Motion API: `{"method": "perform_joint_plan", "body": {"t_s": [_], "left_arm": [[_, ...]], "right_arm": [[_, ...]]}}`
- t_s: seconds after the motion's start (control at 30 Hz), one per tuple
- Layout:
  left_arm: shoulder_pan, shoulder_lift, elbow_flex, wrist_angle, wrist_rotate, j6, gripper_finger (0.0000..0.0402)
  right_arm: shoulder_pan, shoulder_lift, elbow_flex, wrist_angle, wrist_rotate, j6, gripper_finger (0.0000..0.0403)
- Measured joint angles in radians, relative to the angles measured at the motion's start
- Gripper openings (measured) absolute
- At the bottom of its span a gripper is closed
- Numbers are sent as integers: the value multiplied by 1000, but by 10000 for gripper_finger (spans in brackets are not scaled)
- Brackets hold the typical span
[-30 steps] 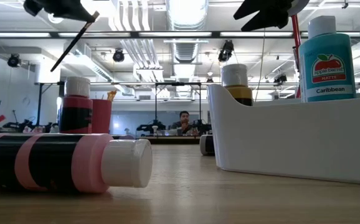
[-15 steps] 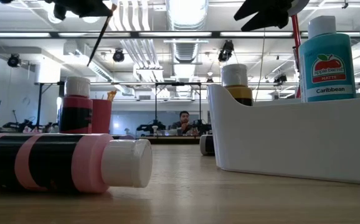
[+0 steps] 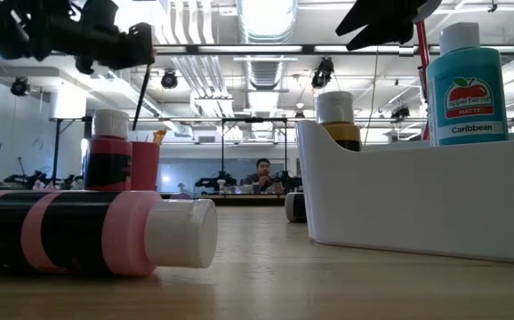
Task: Pick & Place Paint Supplies
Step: Put the orange paintbrush into the pink cup
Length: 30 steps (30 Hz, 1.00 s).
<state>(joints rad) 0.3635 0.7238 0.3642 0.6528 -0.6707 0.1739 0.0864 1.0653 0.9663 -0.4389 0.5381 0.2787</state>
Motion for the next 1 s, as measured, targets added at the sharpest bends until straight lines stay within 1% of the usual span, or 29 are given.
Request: {"method": "perform_joint_plan", "body": {"t_s": [0.1, 0.23, 0.43, 0.67, 1.0], "left_arm": [[27, 5, -54, 102, 8, 35, 4], [49, 6, -102, 169, 65, 28, 4], [67, 40, -171, 295, 95, 38, 4], [113, 138, -240, 450, 157, 36, 4], [136, 291, -297, 639, 169, 38, 4]], "right_arm": [[0, 0, -8, -1, 15, -1, 313], [0, 0, -12, 0, 18, -2, 322], [0, 0, -14, 1, 41, -2, 327], [0, 0, -14, 1, 42, -1, 315], [0, 0, -14, 2, 42, 2, 297]]}}
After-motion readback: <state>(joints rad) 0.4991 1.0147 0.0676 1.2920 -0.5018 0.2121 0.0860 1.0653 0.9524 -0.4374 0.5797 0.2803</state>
